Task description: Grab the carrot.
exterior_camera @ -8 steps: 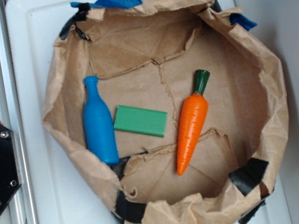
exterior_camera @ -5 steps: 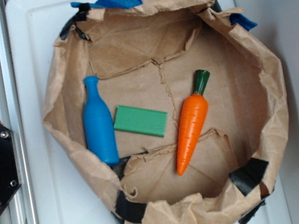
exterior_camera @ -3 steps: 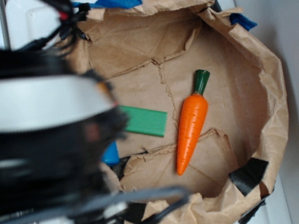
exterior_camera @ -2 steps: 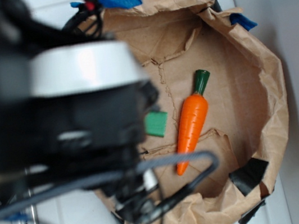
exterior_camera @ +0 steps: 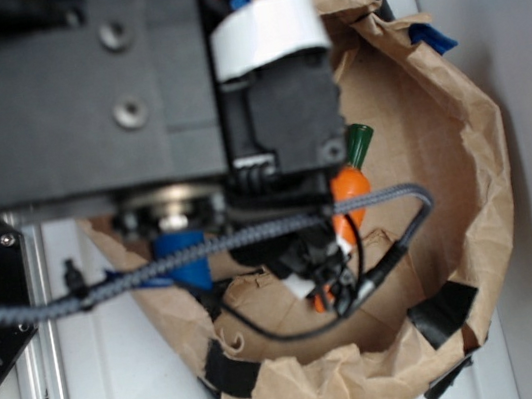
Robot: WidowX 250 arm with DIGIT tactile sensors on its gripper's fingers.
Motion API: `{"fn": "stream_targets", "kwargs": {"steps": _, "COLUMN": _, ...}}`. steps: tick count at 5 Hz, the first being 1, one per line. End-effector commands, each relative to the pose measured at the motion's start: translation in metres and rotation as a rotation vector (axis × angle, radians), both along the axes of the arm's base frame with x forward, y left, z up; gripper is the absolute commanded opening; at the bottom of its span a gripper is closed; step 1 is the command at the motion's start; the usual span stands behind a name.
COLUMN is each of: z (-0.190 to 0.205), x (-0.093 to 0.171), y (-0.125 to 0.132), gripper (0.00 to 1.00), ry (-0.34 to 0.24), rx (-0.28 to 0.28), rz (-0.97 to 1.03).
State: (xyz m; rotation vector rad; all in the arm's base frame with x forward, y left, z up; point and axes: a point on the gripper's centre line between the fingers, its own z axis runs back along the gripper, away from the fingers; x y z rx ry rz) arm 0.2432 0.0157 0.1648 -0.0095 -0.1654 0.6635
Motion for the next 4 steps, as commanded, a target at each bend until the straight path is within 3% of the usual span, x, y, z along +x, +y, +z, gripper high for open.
{"fn": "stream_targets", "kwargs": {"steps": 1, "z": -0.029, "x": 0.019, "y": 0.017, "gripper": 1.00, "ry": -0.128, "rx": -0.045, "rz": -0.012}}
{"fn": "stream_targets", "kwargs": {"steps": 2, "z": -0.050, "x": 0.030, "y": 0.013, "gripper": 1.00, "ry": -0.102, "rx": -0.029, "rz": -0.026}}
{"fn": "stream_targets", "kwargs": {"steps": 3, "z": -0.067, "x": 0.048, "y": 0.011, "gripper": 1.00, "ry": -0.086, "rx": -0.059, "rz": -0.005}}
{"fn": "stream_targets", "kwargs": {"steps": 4, "z": -0.080, "x": 0.068, "y": 0.008, "gripper": 1.00, "ry": -0.104, "rx": -0.059, "rz": 0.002}}
